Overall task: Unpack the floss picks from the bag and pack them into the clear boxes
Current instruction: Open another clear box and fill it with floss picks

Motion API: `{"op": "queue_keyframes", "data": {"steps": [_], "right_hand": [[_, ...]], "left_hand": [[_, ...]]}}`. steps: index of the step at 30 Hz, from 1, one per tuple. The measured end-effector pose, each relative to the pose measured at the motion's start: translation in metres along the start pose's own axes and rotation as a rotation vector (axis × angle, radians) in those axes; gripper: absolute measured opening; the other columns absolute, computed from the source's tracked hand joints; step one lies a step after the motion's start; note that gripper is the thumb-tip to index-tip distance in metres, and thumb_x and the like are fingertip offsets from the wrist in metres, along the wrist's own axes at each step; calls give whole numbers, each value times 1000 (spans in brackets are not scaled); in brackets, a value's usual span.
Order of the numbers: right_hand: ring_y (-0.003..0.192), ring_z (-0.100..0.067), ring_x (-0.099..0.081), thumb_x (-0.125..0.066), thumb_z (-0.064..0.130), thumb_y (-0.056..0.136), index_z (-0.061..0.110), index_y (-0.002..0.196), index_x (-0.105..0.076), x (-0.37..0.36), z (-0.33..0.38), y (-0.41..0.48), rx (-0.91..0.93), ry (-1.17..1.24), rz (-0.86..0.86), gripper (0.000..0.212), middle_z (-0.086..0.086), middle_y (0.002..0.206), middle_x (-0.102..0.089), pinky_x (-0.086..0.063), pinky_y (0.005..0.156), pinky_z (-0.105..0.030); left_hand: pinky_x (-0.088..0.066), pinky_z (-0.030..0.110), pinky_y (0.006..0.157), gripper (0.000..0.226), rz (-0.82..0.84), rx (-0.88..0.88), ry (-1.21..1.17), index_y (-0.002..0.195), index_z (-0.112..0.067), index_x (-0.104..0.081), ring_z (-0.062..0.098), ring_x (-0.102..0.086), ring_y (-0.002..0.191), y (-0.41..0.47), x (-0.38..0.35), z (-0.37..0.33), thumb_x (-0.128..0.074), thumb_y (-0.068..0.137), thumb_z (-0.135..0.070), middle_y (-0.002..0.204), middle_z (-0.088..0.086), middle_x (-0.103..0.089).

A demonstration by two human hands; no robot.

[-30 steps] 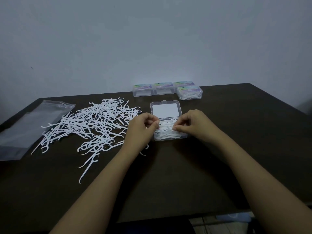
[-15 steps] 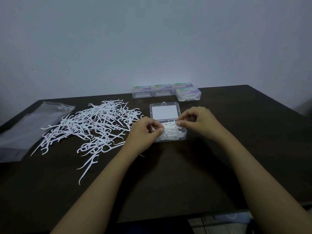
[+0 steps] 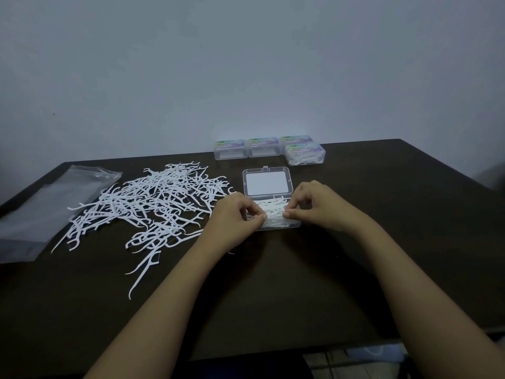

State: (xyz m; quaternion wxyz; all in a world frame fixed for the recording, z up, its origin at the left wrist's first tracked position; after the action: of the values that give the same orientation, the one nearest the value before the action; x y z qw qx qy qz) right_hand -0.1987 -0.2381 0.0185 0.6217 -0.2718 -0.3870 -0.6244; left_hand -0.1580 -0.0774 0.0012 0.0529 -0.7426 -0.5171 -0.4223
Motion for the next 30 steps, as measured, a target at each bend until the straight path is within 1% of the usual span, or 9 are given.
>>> {"op": "queue_keyframes", "data": {"steps": [3,9,12,15,18,20,24,27,30], "right_hand": [[84,-3,-45,-67,26,82,17,88,-73,0,-1,0,-4,4,3,12,12,89,-50,-36,66,-12],[95,-5,-39,-67,30,81,24,84,-71,1,-2,-1,10,-21,-26,8,10,90,-51,-33,71,-10],[92,-4,-40,-64,30,84,27,79,-64,5,-1,-2,14,19,-105,6,9,90,-50,-33,70,-11],[90,-5,-40,-62,29,86,21,82,-68,6,-1,-2,18,10,-205,11,8,90,-51,-34,71,-13],[90,-5,-41,-59,28,88,15,94,-69,1,6,-4,39,-67,-260,18,7,93,-52,-38,76,-21],[90,-5,-42,-57,27,90,15,97,-68,-6,21,-6,92,-82,-256,18,6,94,-54,-35,78,-20],[88,-12,-50,-58,22,90,12,105,-68,-31,61,-6,227,-101,-132,21,-5,96,-62,-32,77,-18],[99,-19,-56,-56,27,90,12,118,-62,-51,86,-2,206,-147,-54,32,-8,104,-63,-36,83,-22],[110,-22,-52,-55,32,91,11,125,-57,-71,101,5,103,-269,-2,40,-10,115,-59,-36,89,-26]], "left_hand": [[-35,14,62,9,10,-42,45,79,-8,-74,2,-45,63,0,0,0,-70,80,-16,76,-1,-53],[-35,19,65,13,27,-114,80,91,-17,-75,6,-47,71,0,0,0,-67,83,-22,80,-1,-54],[-37,10,63,8,-85,-71,-35,84,-13,-72,2,-50,68,0,9,0,-66,83,-18,77,-7,-56],[-37,6,61,8,-186,-21,-72,80,-8,-68,2,-49,66,0,19,3,-63,84,-13,75,-7,-58],[-44,15,64,9,-215,52,-42,81,-10,-67,9,-51,67,-1,31,14,-60,86,-12,75,-4,-58],[-49,23,65,9,-215,101,-10,83,-11,-67,10,-52,68,-1,41,22,-59,86,-12,79,-3,-59],[-40,20,69,9,-173,117,93,88,-11,-69,5,-50,73,-9,68,26,-61,85,-13,85,-2,-62],[-38,22,76,15,-78,154,196,96,-15,-68,8,-49,86,-19,89,35,-66,83,-22,99,0,-62],[-40,28,92,48,92,279,284,118,-19,-55,15,-51,103,-33,108,52,-73,76,-34,124,6,-54]]}}
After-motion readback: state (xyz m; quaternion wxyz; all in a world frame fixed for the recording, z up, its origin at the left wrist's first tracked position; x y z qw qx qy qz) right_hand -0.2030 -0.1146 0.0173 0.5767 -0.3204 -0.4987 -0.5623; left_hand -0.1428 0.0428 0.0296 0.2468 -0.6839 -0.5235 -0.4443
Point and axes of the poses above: each hand's wrist, its own y-axis towards the middle knuckle, its own x-axis out of the back of the hand, z = x × y, the point moved 4 cm from there along y, towards the middle knuckle
